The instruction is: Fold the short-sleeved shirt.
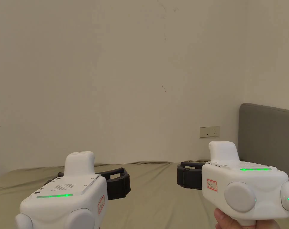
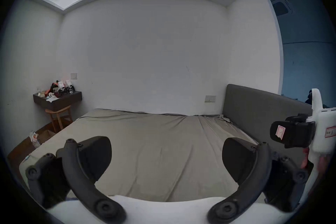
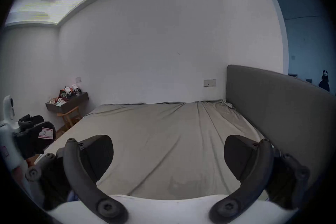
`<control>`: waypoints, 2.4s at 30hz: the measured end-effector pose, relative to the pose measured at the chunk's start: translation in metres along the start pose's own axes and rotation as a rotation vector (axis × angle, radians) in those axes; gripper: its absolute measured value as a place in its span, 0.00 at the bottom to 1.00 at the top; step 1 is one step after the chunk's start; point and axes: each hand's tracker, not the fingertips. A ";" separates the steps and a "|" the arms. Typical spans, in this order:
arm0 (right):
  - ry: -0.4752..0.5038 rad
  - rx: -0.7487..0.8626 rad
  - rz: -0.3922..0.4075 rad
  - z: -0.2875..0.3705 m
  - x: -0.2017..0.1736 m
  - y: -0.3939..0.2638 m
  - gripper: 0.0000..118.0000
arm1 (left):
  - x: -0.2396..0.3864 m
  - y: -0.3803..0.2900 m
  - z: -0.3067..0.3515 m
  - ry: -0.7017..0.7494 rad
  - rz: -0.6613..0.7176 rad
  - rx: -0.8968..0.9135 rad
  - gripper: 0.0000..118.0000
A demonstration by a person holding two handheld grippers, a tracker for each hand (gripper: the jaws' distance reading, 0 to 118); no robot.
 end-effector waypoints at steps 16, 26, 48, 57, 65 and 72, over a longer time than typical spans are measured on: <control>0.004 0.038 0.067 0.010 -0.011 0.001 1.00 | 0.001 -0.003 -0.001 -0.005 -0.002 -0.022 1.00; -0.060 0.040 0.099 0.005 -0.023 0.000 1.00 | -0.005 -0.007 -0.005 0.006 -0.001 -0.050 1.00; -0.017 0.049 0.055 0.010 -0.020 0.003 1.00 | -0.006 -0.009 -0.010 -0.018 -0.008 -0.069 1.00; -0.013 0.034 0.049 0.011 -0.020 0.002 1.00 | -0.003 -0.008 -0.005 -0.029 -0.021 -0.069 1.00; -0.001 0.031 0.056 0.014 -0.020 0.002 1.00 | -0.006 -0.007 -0.007 -0.040 -0.005 -0.068 1.00; -0.025 0.042 0.078 0.015 -0.024 0.001 1.00 | -0.006 -0.008 -0.004 -0.030 -0.023 -0.060 1.00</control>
